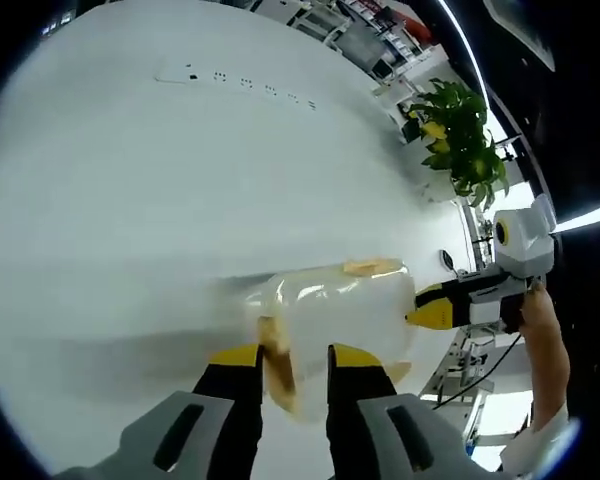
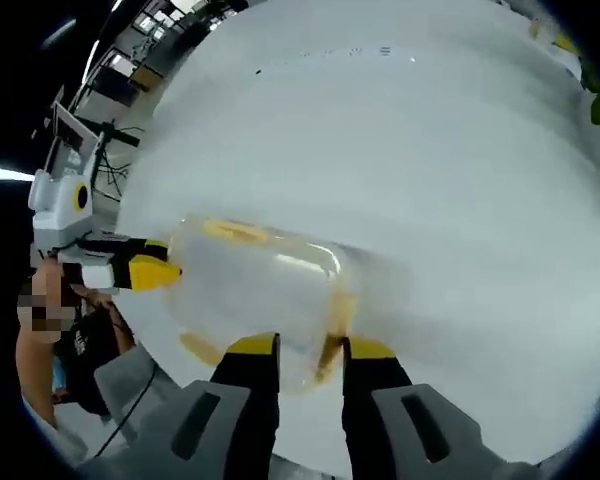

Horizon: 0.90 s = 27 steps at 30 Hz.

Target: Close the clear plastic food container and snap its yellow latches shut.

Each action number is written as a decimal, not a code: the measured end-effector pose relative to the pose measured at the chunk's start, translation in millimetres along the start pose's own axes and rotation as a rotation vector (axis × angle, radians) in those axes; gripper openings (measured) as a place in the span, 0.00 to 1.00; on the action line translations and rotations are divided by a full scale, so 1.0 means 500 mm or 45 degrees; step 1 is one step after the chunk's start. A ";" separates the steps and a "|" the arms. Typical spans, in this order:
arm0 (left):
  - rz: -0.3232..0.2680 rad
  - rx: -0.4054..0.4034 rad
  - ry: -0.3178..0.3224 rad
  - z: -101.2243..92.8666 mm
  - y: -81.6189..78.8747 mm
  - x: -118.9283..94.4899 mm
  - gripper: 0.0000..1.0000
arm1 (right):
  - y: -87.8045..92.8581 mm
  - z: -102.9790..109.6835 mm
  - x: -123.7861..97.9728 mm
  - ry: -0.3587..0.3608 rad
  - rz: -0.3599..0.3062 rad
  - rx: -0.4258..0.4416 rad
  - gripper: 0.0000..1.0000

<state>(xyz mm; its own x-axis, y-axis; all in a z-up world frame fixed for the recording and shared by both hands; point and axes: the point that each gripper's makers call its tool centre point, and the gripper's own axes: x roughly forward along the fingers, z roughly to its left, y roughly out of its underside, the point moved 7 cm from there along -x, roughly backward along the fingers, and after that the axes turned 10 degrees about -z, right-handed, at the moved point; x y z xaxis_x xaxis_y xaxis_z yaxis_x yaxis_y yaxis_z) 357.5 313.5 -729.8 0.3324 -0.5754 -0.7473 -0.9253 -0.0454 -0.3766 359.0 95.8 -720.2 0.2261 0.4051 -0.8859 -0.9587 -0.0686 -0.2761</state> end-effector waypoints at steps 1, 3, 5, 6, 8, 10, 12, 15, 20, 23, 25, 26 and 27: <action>-0.002 -0.003 -0.001 0.000 0.000 0.000 0.17 | -0.002 0.000 0.001 0.004 -0.004 0.005 0.18; -0.003 -0.003 -0.004 0.000 0.000 0.000 0.17 | -0.007 -0.002 0.003 0.008 -0.005 0.012 0.17; 0.006 -0.004 -0.005 0.000 -0.003 0.002 0.17 | -0.008 -0.004 0.005 -0.001 -0.004 0.028 0.16; 0.013 -0.013 -0.005 0.001 -0.004 0.003 0.17 | -0.008 -0.007 0.005 -0.010 -0.004 0.052 0.15; 0.015 -0.001 -0.017 -0.003 -0.006 0.001 0.17 | 0.002 -0.006 0.008 -0.077 0.000 0.135 0.14; 0.005 0.014 -0.029 -0.003 -0.008 0.000 0.17 | 0.009 -0.014 0.012 -0.144 -0.044 0.185 0.15; 0.009 0.012 -0.028 -0.002 -0.008 0.000 0.18 | 0.009 -0.020 0.012 -0.156 -0.033 0.177 0.15; 0.004 0.038 -0.022 -0.003 -0.008 -0.003 0.18 | 0.010 -0.005 0.008 -0.136 -0.021 0.062 0.17; -0.059 0.183 0.001 -0.003 -0.010 -0.004 0.22 | 0.005 0.003 0.003 -0.118 -0.052 -0.094 0.20; -0.157 0.453 -0.018 -0.017 -0.018 -0.012 0.28 | 0.007 0.011 -0.001 -0.108 -0.104 -0.225 0.22; -0.198 0.514 0.055 -0.037 -0.019 -0.020 0.37 | 0.010 0.015 -0.005 -0.107 -0.117 -0.355 0.23; -0.200 0.481 0.061 -0.040 -0.019 -0.029 0.45 | 0.015 0.017 -0.008 -0.097 -0.099 -0.456 0.27; -0.213 0.476 0.082 -0.044 -0.023 -0.034 0.50 | 0.017 0.016 -0.012 -0.080 -0.089 -0.508 0.32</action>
<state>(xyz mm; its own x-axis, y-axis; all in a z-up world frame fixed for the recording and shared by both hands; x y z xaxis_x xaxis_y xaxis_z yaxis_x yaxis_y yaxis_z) 358.4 305.6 -700.7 0.4494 -0.6356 -0.6277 -0.7255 0.1503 -0.6716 348.1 100.0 -714.4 0.2653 0.4757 -0.8387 -0.7963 -0.3824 -0.4688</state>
